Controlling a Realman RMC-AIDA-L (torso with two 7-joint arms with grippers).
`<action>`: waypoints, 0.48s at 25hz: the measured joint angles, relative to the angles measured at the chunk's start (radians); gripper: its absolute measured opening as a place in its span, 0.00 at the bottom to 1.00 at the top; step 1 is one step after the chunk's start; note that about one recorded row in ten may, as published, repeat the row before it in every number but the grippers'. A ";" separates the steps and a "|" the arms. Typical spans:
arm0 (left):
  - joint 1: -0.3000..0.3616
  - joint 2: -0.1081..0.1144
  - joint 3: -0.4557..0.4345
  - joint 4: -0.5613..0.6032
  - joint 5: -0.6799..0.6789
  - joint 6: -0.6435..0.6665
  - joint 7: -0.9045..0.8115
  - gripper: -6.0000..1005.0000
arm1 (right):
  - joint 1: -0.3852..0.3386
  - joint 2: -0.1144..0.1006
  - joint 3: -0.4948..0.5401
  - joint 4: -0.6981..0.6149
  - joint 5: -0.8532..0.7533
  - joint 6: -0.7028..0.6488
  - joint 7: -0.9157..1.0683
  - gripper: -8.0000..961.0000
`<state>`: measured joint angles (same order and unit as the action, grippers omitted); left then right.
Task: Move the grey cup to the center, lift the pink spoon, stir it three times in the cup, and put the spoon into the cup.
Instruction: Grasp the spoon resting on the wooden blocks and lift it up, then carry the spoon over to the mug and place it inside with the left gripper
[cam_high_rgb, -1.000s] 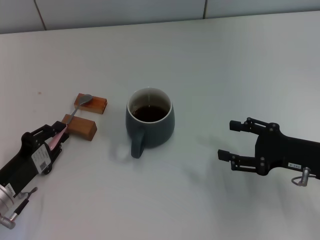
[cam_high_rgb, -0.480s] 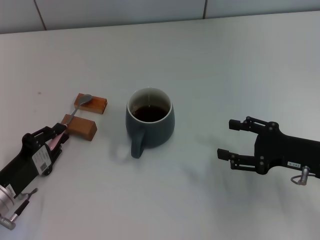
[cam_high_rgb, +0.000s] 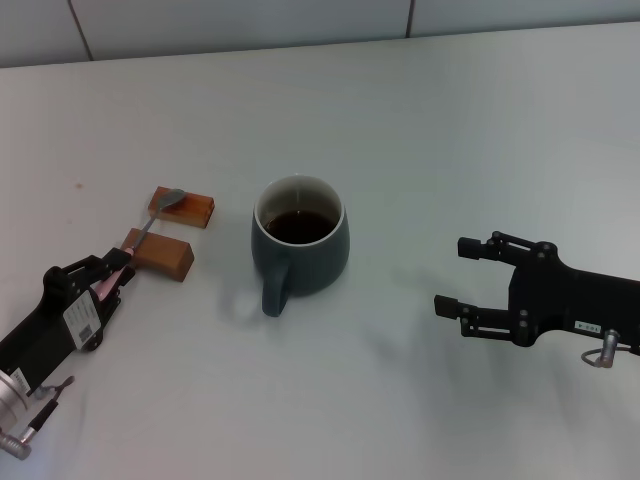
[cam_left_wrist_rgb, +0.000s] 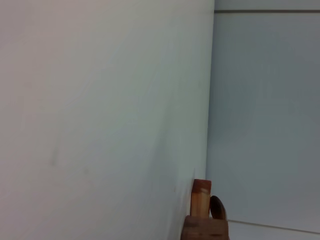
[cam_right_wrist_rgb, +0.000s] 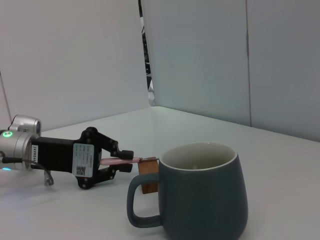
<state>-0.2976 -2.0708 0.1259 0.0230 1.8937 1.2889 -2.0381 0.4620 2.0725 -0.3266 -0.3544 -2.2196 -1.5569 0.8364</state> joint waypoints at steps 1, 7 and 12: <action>0.000 0.000 0.000 0.000 0.000 0.000 0.000 0.19 | 0.000 0.000 0.000 0.000 0.000 0.000 0.000 0.86; -0.010 0.001 -0.035 0.002 -0.004 0.085 0.102 0.17 | 0.000 0.000 0.000 0.000 0.000 0.002 0.000 0.86; -0.037 0.004 -0.069 0.016 -0.005 0.197 0.229 0.13 | 0.001 0.001 0.000 0.000 -0.001 0.006 0.000 0.86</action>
<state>-0.3344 -2.0663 0.0565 0.0392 1.8889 1.4861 -1.8090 0.4626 2.0735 -0.3268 -0.3540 -2.2202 -1.5514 0.8364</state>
